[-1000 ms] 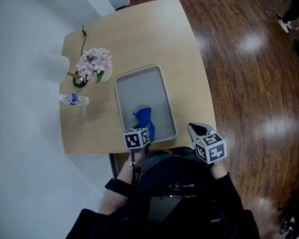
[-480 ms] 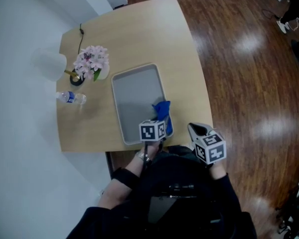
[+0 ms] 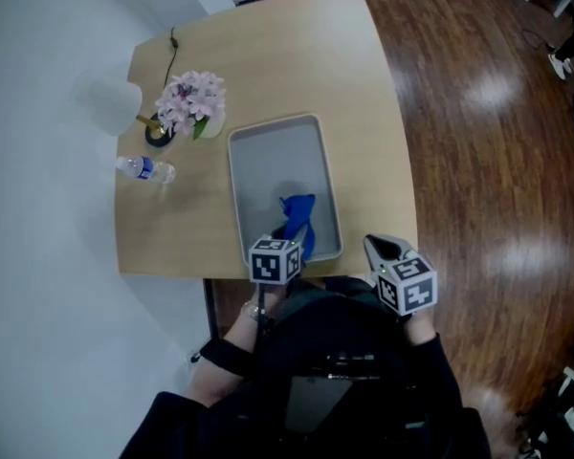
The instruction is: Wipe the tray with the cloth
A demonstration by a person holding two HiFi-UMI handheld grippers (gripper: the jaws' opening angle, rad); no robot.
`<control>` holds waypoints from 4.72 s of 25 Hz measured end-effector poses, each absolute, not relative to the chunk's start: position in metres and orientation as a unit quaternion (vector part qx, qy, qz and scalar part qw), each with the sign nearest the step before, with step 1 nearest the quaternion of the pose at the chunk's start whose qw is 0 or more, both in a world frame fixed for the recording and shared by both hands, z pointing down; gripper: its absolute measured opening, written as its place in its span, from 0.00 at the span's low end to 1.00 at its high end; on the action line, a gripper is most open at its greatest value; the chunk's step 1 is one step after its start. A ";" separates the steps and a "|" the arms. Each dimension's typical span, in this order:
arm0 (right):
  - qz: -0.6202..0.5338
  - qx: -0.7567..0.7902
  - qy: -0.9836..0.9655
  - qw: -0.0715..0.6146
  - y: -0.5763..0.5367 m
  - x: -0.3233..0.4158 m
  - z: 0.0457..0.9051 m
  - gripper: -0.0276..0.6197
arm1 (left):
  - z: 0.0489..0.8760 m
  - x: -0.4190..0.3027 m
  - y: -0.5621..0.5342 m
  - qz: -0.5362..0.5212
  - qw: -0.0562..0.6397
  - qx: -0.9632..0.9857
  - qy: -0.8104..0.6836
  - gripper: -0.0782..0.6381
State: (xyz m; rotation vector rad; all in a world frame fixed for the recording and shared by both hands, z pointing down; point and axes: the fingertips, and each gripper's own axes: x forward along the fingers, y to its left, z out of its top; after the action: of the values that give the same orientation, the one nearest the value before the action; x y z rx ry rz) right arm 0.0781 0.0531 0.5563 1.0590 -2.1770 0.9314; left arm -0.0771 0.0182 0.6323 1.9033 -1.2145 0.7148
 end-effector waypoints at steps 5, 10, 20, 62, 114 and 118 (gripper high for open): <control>0.345 0.388 -0.810 0.273 0.049 0.076 0.559 0.05 | 0.639 -0.176 0.050 0.358 0.322 0.693 -0.537 0.27; 0.346 0.380 -0.811 0.279 0.048 0.070 0.561 0.05 | 0.668 -0.197 0.072 0.402 0.331 0.668 -0.531 0.27; 0.344 0.388 -0.807 0.282 0.047 0.077 0.563 0.05 | 0.668 -0.101 0.066 0.350 0.386 0.714 -0.468 0.27; 0.360 0.379 -0.803 0.288 0.006 0.050 0.569 0.05 | 0.660 -0.228 -0.196 0.316 0.374 0.684 -0.541 0.27; 0.350 0.390 -0.806 0.274 0.031 0.046 0.558 0.05 | 0.646 -0.152 -0.108 0.284 0.384 0.734 -0.482 0.27; 0.353 0.399 -0.801 0.274 0.028 0.055 0.560 0.05 | 0.649 -0.161 -0.182 0.290 0.375 0.723 -0.503 0.27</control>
State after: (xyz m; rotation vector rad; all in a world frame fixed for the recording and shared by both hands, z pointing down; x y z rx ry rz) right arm 0.0553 0.0282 0.5602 1.0744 -2.1531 0.9496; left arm -0.1613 -0.1825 0.6489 1.8497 -1.2861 0.7432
